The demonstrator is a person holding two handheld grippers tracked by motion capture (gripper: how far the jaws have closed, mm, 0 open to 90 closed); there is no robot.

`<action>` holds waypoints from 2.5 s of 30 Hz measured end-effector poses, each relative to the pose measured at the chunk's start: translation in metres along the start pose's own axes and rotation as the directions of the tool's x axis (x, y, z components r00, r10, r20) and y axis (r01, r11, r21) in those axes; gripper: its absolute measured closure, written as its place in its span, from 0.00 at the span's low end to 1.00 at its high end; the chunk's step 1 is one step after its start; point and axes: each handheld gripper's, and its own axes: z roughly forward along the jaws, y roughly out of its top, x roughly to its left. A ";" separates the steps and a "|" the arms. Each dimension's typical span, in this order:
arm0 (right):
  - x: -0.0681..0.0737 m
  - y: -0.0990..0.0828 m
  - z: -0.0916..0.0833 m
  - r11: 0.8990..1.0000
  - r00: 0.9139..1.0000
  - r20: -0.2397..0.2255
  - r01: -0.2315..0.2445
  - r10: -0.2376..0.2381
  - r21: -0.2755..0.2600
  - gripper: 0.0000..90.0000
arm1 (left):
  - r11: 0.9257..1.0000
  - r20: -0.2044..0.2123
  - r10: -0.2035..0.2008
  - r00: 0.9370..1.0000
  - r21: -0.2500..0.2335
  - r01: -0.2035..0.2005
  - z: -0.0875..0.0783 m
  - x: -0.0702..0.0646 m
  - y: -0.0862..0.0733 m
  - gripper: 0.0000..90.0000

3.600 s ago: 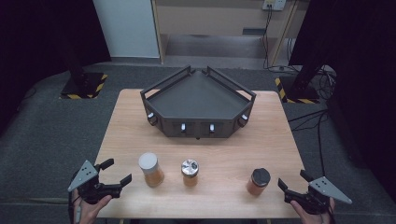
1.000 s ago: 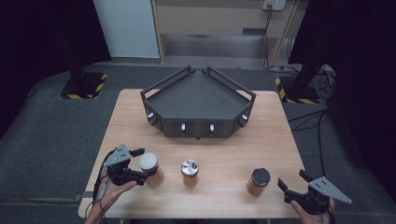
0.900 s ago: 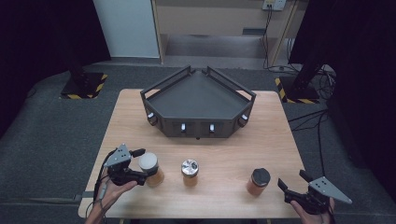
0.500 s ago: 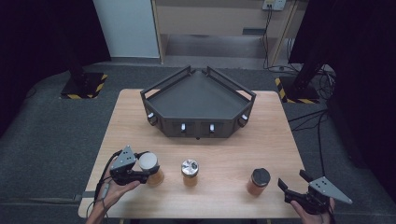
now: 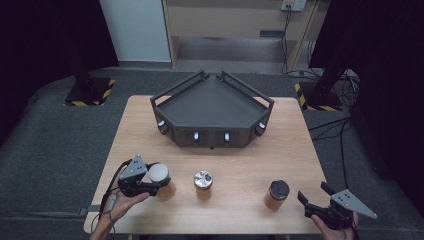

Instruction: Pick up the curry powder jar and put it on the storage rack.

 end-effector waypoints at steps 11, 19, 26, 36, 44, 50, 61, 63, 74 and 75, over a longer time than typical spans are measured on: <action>0.000 0.000 0.000 1.000 1.000 -0.001 0.001 -0.001 0.000 0.11 | 1.000 0.002 -0.002 1.000 0.018 0.002 0.001 0.001 0.011 0.36; 0.000 0.000 0.000 1.000 1.000 -0.001 0.002 -0.002 -0.001 0.11 | 1.000 0.007 0.003 1.000 0.013 -0.003 -0.002 0.005 0.027 0.36; 0.001 0.000 0.000 1.000 1.000 -0.001 0.003 -0.003 -0.001 0.11 | 1.000 -0.013 0.007 1.000 0.005 -0.007 -0.005 0.007 0.048 0.36; 0.000 0.000 0.000 1.000 1.000 -0.002 0.002 -0.002 -0.002 0.11 | 1.000 -0.022 -0.009 1.000 -0.001 0.009 -0.002 0.015 0.078 0.36; 0.000 0.000 0.000 1.000 1.000 -0.003 0.001 -0.001 -0.003 0.11 | 1.000 -0.040 -0.018 0.999 0.000 0.018 0.000 0.017 0.104 0.36; -0.001 -0.001 0.000 1.000 1.000 -0.004 0.000 0.000 -0.004 0.11 | 1.000 -0.044 -0.020 0.999 -0.006 0.019 0.003 0.021 0.123 0.36; -0.001 -0.001 0.000 1.000 1.000 -0.008 -0.004 0.004 -0.006 0.11 | 0.999 -0.069 -0.026 0.997 -0.020 0.024 0.006 0.031 0.161 0.36; -0.001 -0.001 0.000 1.000 1.000 -0.008 -0.004 0.004 -0.005 0.11 | 0.999 -0.072 -0.028 0.997 -0.020 0.027 0.007 0.032 0.164 0.36; -0.002 -0.001 0.000 1.000 1.000 -0.009 -0.005 0.005 -0.005 0.11 | 0.997 -0.119 -0.070 0.990 -0.032 0.067 0.020 0.047 0.191 0.36; -0.002 -0.001 0.000 1.000 1.000 -0.009 -0.006 0.006 -0.006 0.11 | 0.997 -0.130 -0.079 0.988 -0.034 0.075 0.022 0.048 0.193 0.36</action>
